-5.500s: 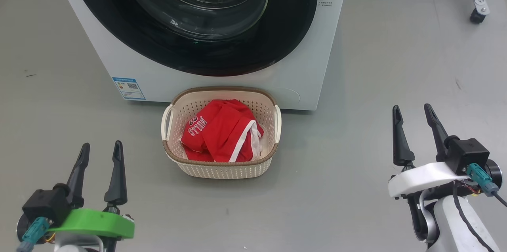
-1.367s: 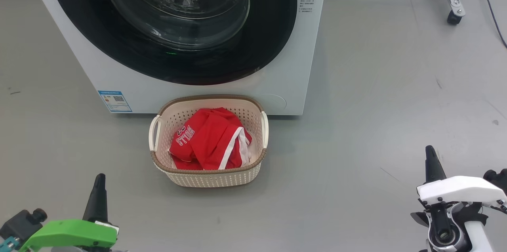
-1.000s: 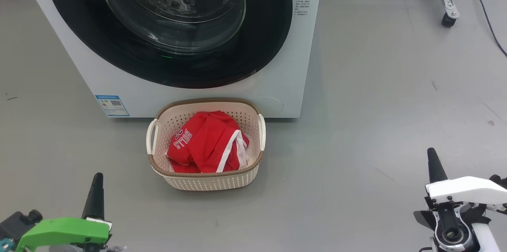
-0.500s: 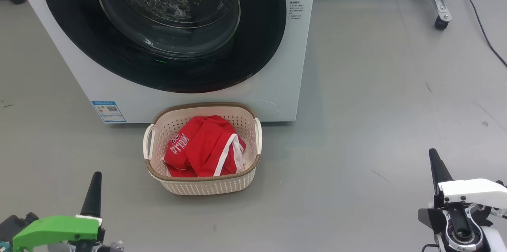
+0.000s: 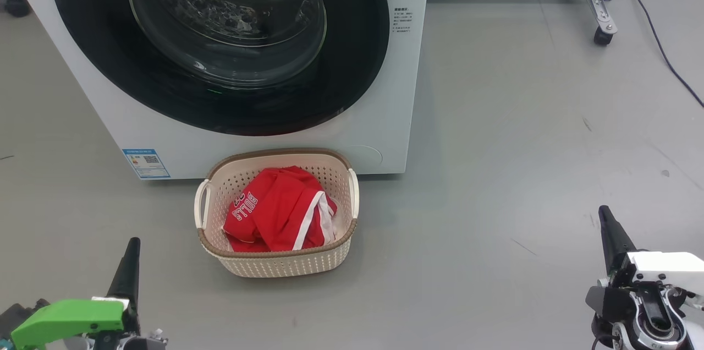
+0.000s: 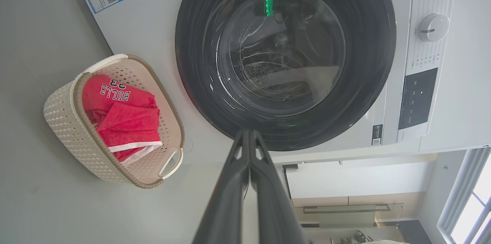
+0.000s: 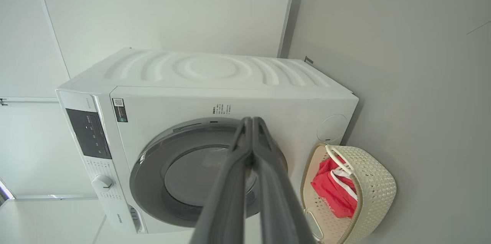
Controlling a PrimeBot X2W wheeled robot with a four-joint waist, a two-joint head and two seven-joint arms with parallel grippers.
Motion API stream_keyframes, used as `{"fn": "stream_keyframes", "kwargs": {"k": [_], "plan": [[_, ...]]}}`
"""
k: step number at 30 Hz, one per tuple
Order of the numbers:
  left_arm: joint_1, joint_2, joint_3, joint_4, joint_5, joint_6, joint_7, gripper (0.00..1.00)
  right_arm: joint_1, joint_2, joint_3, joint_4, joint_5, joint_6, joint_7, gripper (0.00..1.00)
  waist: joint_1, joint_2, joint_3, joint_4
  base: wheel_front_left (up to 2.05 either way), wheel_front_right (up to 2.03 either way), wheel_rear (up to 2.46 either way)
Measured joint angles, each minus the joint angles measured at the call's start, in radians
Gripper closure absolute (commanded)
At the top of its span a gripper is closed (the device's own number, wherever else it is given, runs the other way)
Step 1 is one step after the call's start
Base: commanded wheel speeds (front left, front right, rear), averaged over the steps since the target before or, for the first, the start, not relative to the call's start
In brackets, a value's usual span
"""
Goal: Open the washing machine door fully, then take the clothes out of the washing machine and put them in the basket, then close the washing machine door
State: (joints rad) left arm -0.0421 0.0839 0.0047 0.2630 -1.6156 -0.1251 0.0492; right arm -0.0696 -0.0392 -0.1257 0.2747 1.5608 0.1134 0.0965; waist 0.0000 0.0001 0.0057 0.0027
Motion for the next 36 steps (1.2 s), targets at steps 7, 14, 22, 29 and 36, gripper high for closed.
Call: {"fn": "stream_keyframes", "kwargs": {"k": [7,14,22,29,36], "plan": [[-0.006,-0.002,0.007,0.007,-0.040,0.000,0.004,1.00,0.000,0.000,-0.007,0.001,0.040,0.008,0.012,1.00,0.0000,0.0000,-0.003,-0.003,0.00,0.00,0.00],[-0.010,-0.003,0.009,0.010,-0.040,0.000,0.005,1.00,0.000,0.000,-0.007,0.001,0.040,0.008,0.012,1.00,0.0001,0.0000,-0.003,-0.003,0.00,0.00,0.00],[-0.011,-0.003,0.010,0.012,-0.040,0.000,0.011,1.00,0.000,0.000,-0.008,0.001,0.040,0.008,0.012,1.00,0.0001,0.0000,-0.003,-0.003,0.00,0.00,0.00],[-0.011,-0.003,0.011,0.013,-0.040,0.000,0.011,1.00,0.000,0.000,-0.008,0.001,0.040,0.008,0.012,1.00,0.0000,0.0000,-0.003,-0.003,0.00,0.00,0.00],[-0.011,-0.004,0.012,0.014,-0.040,0.000,0.011,1.00,0.000,0.000,-0.008,0.001,0.040,0.008,0.012,1.00,0.0000,0.0000,-0.003,-0.003,0.00,0.00,0.00]]}}
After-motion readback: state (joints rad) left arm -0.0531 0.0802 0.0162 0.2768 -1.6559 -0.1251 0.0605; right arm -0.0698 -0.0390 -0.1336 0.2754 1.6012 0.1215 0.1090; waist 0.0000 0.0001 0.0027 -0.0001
